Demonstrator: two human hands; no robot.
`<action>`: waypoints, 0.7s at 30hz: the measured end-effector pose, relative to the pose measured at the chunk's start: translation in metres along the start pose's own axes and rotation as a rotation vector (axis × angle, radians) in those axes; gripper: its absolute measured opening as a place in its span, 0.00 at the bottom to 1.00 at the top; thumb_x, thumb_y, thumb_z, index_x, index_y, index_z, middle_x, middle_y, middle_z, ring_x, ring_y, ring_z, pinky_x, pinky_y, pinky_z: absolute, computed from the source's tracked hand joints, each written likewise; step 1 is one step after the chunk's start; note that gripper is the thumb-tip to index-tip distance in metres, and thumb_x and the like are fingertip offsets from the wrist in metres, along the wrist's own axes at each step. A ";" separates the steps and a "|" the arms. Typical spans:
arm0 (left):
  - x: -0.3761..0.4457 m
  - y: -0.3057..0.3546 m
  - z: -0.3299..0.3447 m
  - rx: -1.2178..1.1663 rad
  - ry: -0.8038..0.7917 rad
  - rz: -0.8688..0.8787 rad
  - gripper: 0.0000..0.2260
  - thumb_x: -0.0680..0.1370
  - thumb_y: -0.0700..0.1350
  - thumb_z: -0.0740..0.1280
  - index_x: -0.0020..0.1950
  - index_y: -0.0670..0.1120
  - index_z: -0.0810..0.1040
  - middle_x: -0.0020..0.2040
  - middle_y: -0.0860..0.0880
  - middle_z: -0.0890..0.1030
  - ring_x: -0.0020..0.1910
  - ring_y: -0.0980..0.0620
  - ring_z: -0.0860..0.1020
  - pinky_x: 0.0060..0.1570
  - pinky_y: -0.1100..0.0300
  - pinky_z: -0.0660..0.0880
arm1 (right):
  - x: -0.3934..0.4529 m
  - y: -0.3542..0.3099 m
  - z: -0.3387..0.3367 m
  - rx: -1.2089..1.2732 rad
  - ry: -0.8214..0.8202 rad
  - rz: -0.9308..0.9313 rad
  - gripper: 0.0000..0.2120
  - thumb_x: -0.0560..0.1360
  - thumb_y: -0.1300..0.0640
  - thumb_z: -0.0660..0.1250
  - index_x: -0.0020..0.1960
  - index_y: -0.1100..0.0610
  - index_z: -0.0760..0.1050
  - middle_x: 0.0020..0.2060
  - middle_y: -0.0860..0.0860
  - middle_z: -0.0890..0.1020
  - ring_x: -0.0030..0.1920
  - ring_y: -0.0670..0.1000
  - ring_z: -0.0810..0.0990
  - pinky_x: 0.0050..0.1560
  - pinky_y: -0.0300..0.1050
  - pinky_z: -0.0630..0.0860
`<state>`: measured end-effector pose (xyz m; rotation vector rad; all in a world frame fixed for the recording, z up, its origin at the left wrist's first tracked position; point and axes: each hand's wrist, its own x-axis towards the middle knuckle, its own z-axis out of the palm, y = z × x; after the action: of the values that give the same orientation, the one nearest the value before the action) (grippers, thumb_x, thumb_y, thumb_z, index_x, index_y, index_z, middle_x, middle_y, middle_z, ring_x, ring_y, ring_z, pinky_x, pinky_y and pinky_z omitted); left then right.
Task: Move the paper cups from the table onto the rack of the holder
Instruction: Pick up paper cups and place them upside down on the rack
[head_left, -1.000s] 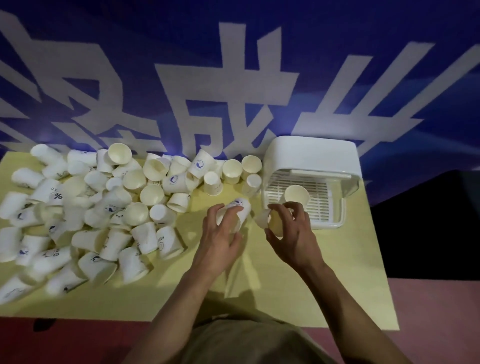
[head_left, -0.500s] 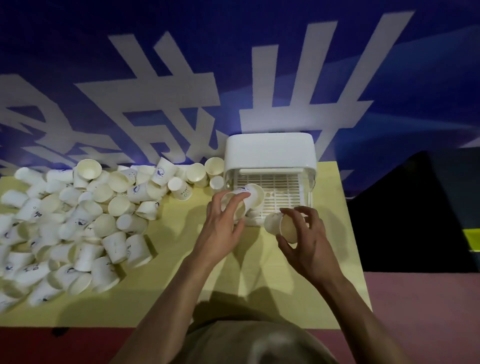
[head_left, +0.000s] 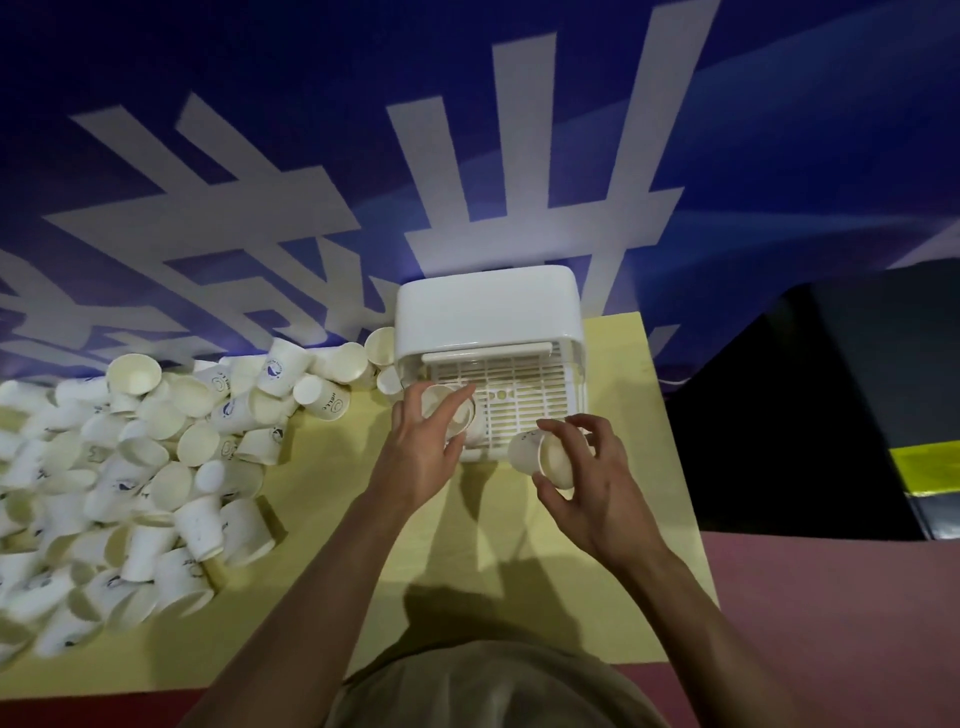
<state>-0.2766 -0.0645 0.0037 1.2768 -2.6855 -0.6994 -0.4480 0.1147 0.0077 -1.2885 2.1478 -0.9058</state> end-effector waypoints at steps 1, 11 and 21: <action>0.003 -0.001 0.003 0.013 -0.027 -0.006 0.27 0.80 0.44 0.69 0.76 0.61 0.68 0.72 0.47 0.64 0.69 0.44 0.65 0.68 0.52 0.68 | 0.002 0.001 -0.001 0.001 -0.003 0.001 0.27 0.76 0.50 0.72 0.73 0.43 0.68 0.68 0.48 0.65 0.64 0.54 0.72 0.51 0.55 0.82; 0.025 -0.011 0.015 0.092 -0.234 -0.056 0.29 0.82 0.51 0.66 0.80 0.64 0.59 0.81 0.45 0.55 0.75 0.38 0.60 0.74 0.46 0.61 | 0.014 0.009 0.000 -0.014 -0.001 0.025 0.27 0.76 0.50 0.72 0.73 0.44 0.68 0.68 0.49 0.66 0.63 0.55 0.72 0.52 0.55 0.81; 0.010 -0.016 0.024 0.001 -0.125 0.004 0.35 0.81 0.48 0.68 0.80 0.67 0.53 0.79 0.44 0.53 0.75 0.38 0.60 0.73 0.46 0.63 | 0.023 -0.017 -0.007 0.029 0.037 -0.086 0.28 0.79 0.48 0.70 0.76 0.46 0.65 0.69 0.48 0.66 0.64 0.53 0.74 0.55 0.52 0.81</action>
<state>-0.2781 -0.0723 -0.0255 1.2682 -2.7854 -0.8040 -0.4531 0.0903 0.0233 -1.3694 2.1126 -0.9990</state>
